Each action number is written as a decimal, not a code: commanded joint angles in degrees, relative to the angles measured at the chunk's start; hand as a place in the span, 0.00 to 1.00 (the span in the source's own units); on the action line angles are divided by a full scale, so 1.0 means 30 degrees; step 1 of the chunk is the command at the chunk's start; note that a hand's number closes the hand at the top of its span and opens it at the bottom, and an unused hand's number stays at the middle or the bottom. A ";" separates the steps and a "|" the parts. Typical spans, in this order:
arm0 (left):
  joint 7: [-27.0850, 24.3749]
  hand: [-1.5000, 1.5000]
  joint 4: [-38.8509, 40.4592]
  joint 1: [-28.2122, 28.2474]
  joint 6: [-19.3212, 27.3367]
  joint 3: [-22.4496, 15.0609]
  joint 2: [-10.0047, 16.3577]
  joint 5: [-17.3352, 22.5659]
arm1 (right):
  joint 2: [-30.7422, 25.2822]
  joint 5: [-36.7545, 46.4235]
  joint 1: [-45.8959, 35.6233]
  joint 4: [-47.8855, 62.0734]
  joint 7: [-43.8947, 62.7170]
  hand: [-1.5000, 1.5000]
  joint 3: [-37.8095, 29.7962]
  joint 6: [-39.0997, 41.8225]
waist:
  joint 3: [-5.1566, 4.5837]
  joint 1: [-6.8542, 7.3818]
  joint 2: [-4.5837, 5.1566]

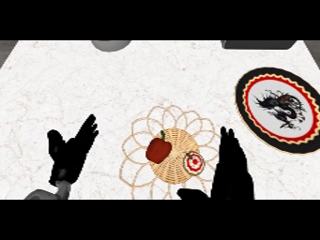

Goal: Pick the cupcake from the placemat and place it in the plate

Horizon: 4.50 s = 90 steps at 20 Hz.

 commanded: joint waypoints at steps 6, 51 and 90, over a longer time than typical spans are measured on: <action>0.0515 0.50 -0.1258 0.0897 -0.0185 0.0107 0.0147 -0.0137 | 0.0372 0.0021 -0.1640 0.2891 0.4783 0.00 -0.0057 -0.0279 | 0.0003 0.0115 -0.0035; 0.0601 0.50 -0.0654 0.1168 -0.1276 0.1496 -0.0900 -0.1606 | -1.0988 -0.0486 0.4869 -0.5618 -1.2795 1.00 0.5998 -0.8361 | 0.0036 -0.0622 -0.0133; 0.1476 0.50 0.0093 -0.0537 -0.2472 0.2141 -0.1440 -0.2456 | -1.2032 -2.1722 -1.1082 2.4518 -2.9166 0.00 -1.0167 -0.4904 | 0.0031 0.1157 0.0431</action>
